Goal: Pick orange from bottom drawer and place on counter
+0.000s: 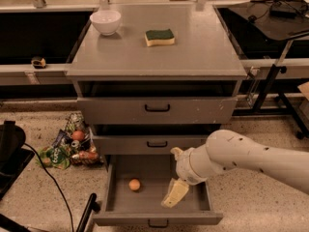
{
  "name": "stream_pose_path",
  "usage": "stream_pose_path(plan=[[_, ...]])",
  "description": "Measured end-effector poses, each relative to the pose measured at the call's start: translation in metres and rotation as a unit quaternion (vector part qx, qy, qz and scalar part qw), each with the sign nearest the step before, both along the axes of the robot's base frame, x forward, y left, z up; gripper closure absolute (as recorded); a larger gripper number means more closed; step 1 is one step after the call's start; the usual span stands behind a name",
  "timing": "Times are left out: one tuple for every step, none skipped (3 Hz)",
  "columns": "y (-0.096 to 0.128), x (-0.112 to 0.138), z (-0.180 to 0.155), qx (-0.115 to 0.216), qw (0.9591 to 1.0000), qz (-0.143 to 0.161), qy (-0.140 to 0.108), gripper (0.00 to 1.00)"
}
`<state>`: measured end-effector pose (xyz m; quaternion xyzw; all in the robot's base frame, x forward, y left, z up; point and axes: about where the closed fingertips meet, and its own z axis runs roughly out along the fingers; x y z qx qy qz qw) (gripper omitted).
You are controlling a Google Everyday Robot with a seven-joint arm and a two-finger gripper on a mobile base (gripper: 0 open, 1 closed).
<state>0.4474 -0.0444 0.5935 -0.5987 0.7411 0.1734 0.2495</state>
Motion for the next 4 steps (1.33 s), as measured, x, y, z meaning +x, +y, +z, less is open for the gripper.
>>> stream_pose_path(plan=[[0.000, 0.002, -0.007, 0.005, 1.0000, 0.000, 0.001, 0.00], [0.000, 0.017, -0.042, 0.023, 0.9997, 0.008, -0.003, 0.00], [0.008, 0.053, -0.097, 0.046, 0.9980, 0.031, -0.028, 0.00], [0.020, 0.076, -0.153, 0.077, 0.9956, 0.048, -0.025, 0.00]])
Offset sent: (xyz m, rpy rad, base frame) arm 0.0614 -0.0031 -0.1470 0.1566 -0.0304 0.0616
